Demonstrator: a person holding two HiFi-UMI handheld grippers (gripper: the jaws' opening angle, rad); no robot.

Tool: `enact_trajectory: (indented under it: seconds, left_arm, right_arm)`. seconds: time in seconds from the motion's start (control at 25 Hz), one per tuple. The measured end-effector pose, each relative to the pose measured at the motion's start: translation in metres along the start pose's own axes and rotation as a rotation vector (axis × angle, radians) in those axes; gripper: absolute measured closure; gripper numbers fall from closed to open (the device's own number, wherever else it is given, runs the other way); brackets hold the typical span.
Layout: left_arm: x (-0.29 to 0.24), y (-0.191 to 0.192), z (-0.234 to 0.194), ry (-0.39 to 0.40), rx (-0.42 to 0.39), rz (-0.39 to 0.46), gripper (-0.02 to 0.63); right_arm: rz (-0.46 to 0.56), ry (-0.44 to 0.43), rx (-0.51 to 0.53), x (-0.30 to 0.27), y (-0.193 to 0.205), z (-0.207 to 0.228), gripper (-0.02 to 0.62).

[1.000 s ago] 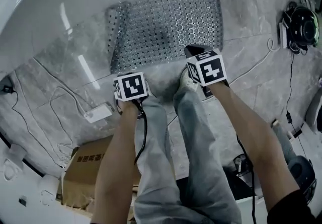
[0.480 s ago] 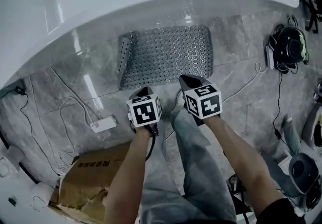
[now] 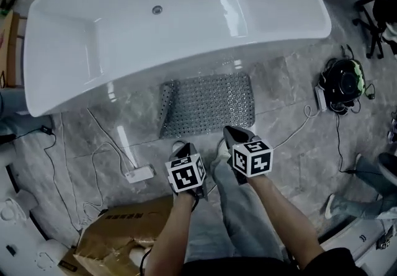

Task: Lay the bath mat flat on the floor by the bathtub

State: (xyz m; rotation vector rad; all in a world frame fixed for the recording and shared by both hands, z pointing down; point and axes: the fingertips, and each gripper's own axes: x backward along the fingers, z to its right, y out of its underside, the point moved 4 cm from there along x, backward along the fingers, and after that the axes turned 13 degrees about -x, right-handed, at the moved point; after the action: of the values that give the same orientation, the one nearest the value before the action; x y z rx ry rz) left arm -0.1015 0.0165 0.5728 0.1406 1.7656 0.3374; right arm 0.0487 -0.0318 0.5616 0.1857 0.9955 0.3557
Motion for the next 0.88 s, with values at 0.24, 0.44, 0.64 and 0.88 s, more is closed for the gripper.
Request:
enact_trajectory:
  seconds: [0.24, 0.44, 0.64, 0.88]
  left_arm:
    - [0.071, -0.034, 0.030, -0.035, -0.008, 0.112, 0.601]
    - [0.140, -0.056, 0.053, -0.071, -0.026, 0.228, 0.601]
    - [0.201, -0.094, 0.045, -0.186, -0.081, 0.353, 0.601]
    - [0.286, -0.133, 0.048, -0.228, -0.040, 0.528, 0.601]
  right_arm:
    - [0.069, -0.044, 0.070, 0.069, -0.033, -0.033, 0.589]
    - [0.159, -0.173, 0.141, 0.136, -0.064, -0.083, 0.589]
    - [0.261, -0.284, 0.203, 0.184, -0.107, -0.139, 0.589]
    - [0.365, -0.339, 0.330, 0.238, -0.148, -0.201, 0.589]
